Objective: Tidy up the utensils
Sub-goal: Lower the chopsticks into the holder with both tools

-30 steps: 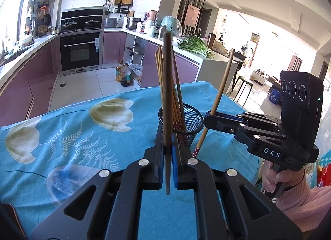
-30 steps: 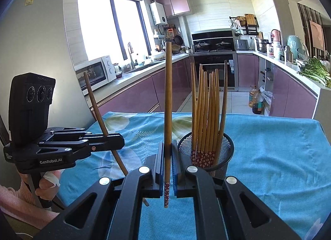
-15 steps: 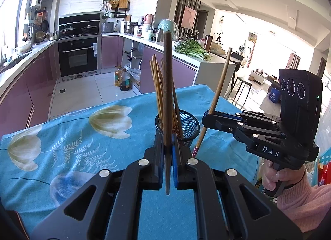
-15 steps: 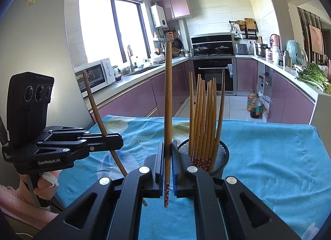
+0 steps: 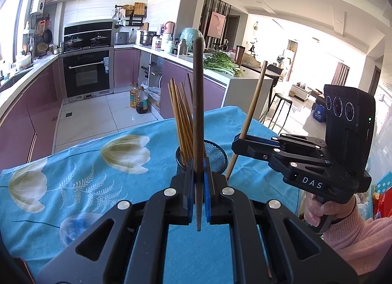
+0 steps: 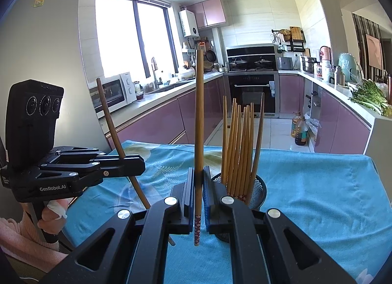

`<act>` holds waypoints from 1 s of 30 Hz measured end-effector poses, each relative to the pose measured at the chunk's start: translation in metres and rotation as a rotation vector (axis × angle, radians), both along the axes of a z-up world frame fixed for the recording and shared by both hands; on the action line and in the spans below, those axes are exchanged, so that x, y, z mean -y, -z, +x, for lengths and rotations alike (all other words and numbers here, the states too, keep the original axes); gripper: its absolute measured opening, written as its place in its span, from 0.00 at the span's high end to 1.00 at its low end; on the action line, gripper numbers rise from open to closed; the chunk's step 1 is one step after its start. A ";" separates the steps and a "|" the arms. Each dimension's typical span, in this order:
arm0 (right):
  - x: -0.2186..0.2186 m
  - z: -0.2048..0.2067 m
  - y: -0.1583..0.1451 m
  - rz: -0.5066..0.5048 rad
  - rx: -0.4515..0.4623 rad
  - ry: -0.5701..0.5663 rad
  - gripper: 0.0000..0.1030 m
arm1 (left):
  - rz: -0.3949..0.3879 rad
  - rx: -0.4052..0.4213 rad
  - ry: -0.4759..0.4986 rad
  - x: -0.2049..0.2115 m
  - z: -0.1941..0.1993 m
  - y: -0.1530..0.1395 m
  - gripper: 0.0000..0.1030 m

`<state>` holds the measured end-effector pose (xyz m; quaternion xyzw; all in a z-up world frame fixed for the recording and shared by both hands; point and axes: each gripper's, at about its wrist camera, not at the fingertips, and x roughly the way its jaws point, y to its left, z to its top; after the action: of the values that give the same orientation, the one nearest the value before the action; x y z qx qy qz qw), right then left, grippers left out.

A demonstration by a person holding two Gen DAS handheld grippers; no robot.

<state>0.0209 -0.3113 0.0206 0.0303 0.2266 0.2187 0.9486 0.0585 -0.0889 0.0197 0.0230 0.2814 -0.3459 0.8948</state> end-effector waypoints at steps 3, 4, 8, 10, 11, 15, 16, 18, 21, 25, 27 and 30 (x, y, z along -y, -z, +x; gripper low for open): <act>0.000 0.000 -0.001 0.000 0.002 -0.001 0.94 | 0.000 0.008 0.003 0.002 0.000 -0.003 0.93; 0.000 0.000 -0.002 0.000 0.003 -0.002 0.94 | 0.000 0.011 0.004 0.003 -0.001 -0.004 0.93; 0.000 -0.001 -0.002 -0.001 0.004 -0.002 0.94 | 0.001 0.019 0.003 0.006 -0.001 -0.007 0.93; 0.000 -0.001 -0.002 -0.002 0.007 -0.003 0.94 | 0.003 0.023 0.003 0.007 -0.001 -0.008 0.93; 0.000 0.000 -0.003 -0.002 0.007 -0.003 0.94 | 0.003 0.024 0.003 0.007 -0.001 -0.009 0.93; 0.000 -0.001 -0.006 -0.001 0.013 -0.005 0.94 | 0.004 0.030 0.000 0.008 -0.001 -0.012 0.93; 0.000 -0.001 -0.007 -0.002 0.015 -0.006 0.94 | 0.004 0.031 0.000 0.008 -0.001 -0.013 0.93; 0.000 -0.002 -0.009 -0.002 0.020 -0.005 0.94 | 0.002 0.036 0.001 0.009 -0.002 -0.015 0.93; 0.001 -0.003 -0.011 -0.003 0.028 -0.004 0.94 | -0.001 0.046 0.004 0.010 -0.002 -0.019 0.93; 0.001 -0.004 -0.014 -0.006 0.041 -0.002 0.94 | -0.006 0.055 0.008 0.011 -0.003 -0.023 0.93; 0.002 -0.005 -0.016 -0.008 0.046 0.000 0.94 | -0.009 0.058 0.012 0.012 -0.003 -0.026 0.93; 0.003 -0.007 -0.019 -0.009 0.055 0.001 0.94 | -0.013 0.064 0.019 0.015 -0.004 -0.030 0.93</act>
<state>0.0137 -0.3139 0.0396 0.0204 0.2012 0.2179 0.9548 0.0547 -0.1035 0.0499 0.0308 0.2498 -0.3552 0.9003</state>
